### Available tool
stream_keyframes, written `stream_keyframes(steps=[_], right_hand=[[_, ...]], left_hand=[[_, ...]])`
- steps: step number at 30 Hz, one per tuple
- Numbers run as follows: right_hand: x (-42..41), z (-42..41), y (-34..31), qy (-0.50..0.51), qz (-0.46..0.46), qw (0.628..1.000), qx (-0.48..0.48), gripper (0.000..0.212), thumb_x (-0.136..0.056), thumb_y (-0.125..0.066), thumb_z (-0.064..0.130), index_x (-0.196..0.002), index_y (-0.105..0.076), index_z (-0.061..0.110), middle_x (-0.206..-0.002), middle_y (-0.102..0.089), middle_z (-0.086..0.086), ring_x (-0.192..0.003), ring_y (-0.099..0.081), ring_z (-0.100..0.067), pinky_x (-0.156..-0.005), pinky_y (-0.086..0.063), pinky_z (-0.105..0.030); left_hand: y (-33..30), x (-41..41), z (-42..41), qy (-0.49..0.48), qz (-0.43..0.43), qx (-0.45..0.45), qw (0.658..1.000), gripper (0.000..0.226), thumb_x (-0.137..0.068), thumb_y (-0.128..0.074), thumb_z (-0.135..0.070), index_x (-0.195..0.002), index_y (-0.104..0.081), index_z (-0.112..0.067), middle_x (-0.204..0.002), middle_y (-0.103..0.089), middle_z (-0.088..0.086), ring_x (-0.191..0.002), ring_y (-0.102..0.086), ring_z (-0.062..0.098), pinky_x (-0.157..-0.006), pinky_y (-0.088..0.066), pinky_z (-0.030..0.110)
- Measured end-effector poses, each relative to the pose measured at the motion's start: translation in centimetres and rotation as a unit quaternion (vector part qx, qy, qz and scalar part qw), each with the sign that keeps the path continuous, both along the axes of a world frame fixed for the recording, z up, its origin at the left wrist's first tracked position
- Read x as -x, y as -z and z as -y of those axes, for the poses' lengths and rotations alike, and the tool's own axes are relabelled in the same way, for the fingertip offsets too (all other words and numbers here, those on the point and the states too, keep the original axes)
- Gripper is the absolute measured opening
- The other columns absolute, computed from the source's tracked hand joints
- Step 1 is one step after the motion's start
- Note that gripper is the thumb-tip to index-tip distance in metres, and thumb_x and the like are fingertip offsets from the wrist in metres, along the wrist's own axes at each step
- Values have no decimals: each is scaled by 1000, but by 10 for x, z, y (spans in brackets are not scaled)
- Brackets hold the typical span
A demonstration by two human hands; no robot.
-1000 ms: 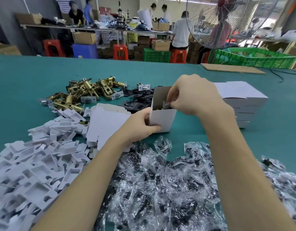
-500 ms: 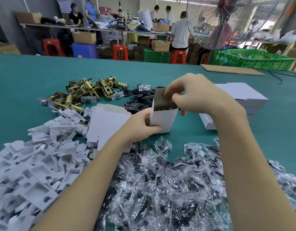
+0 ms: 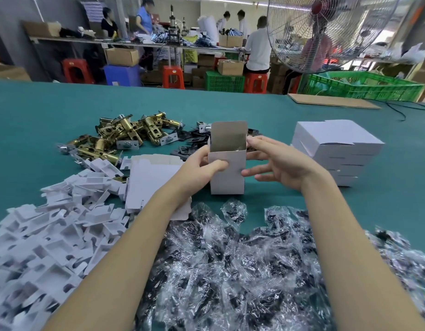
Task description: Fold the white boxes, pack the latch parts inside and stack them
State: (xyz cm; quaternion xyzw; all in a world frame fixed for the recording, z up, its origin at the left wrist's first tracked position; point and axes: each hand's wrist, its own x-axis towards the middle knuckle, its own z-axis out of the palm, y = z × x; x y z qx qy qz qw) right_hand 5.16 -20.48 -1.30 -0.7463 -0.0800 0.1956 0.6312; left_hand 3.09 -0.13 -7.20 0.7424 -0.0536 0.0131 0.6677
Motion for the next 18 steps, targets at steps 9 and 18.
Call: stream_keyframes(steps=[9, 18], right_hand=[[-7, 2, 13, -25, -103, 993, -49, 29, -90, -72, 41, -116, -66, 30, -120, -74, -8, -81, -77, -25, -51, -57, -20], [-12, -7, 12, 6, -59, 997, -41, 14, -93, -64, 24, -106, -64, 19, -97, -68, -3, -53, -64, -14, -43, -47, -15]], left_hand=[[-13, 5, 3, -3, -22, 26, 999, 47, -95, -52, -63, -130, -58, -31, -119, -73, -5, -110, -69, 13, -95, -52, 37], [-27, 4, 1, -7, -76, 47, 996, 6, -98, -59, -28, -104, -62, -28, -101, -71, -3, -91, -64, 15, -78, -46, 32]])
